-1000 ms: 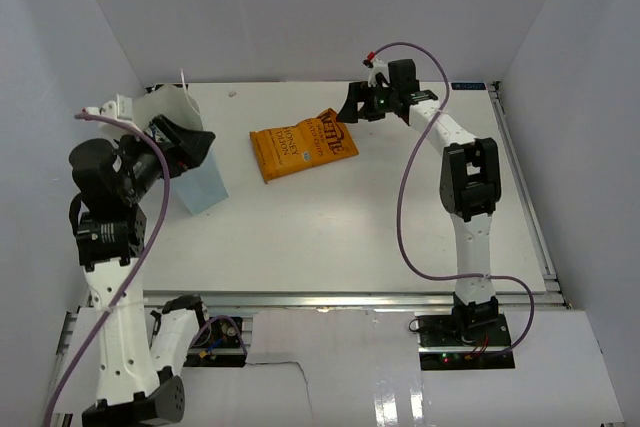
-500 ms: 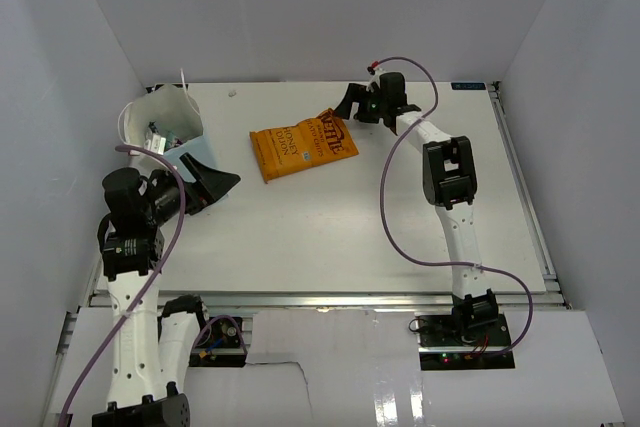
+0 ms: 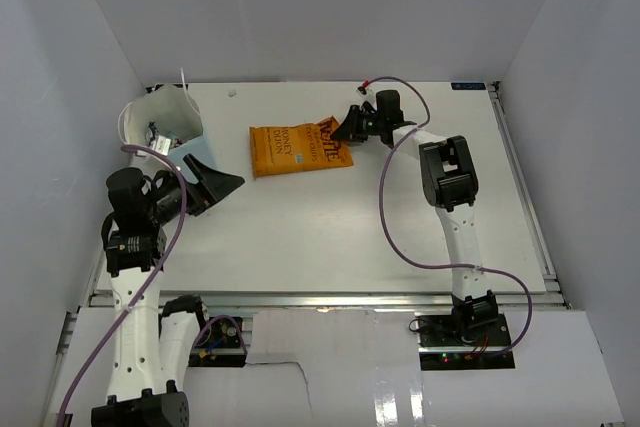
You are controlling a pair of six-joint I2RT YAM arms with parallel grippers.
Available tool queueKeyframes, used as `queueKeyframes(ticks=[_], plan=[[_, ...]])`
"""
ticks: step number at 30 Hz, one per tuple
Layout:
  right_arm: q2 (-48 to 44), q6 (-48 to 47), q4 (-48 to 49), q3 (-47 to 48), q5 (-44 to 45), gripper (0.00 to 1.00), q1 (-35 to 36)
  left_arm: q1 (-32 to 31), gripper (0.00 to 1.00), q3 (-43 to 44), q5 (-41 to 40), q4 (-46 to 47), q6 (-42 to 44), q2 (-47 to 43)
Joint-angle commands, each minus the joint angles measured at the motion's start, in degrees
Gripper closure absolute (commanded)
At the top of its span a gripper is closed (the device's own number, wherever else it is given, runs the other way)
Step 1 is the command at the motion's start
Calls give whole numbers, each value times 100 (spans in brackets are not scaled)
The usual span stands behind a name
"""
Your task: Place the snacks into the paper bag
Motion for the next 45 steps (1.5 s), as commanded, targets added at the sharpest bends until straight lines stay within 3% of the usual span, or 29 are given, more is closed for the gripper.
queueKeyframes(ticks=[1,5,8,9,14,17,23,28,33,39,45], plan=[[-503,-298,-254,-327,-453,92,-105,-99,2,-99,197,181,-210,-94],[-1336,-737,-290,-644,-1260,92,-343,-528,2,-47,-13,260,-447,29],[-2100,-992,-534,-1109,-2079,92,-536,-1573,2,-3,-768,506,-676,301],[-2321,-1228,-684,-1232,-2358,92,-589,-2202,2,15,-1257,576,-789,536],[-4026,-1705,-1564,-2617,-2554,92,-695,-4111,2,436,-2588,989,-782,1530],[-5046,-1530,-1529,-3602,-2615,92,-713,-5051,2,839,-3352,1235,-282,2207],[-6488,-967,-1318,-4555,-2616,92,-713,-6556,2,1324,-4872,1964,1306,3201],[-7086,157,-529,-5197,-2677,92,-713,-7314,2,1140,-5839,3080,1951,3491],[-7298,1405,52,-5557,-2511,92,-713,-8228,2,1131,-7280,3529,2530,3887],[-7386,2495,440,-5620,-2308,92,-713,-8677,2,1561,-9116,3215,2550,4589],[-7500,2804,282,-5452,-2308,92,-678,-8712,2,2325,-10629,2214,2023,5354]])
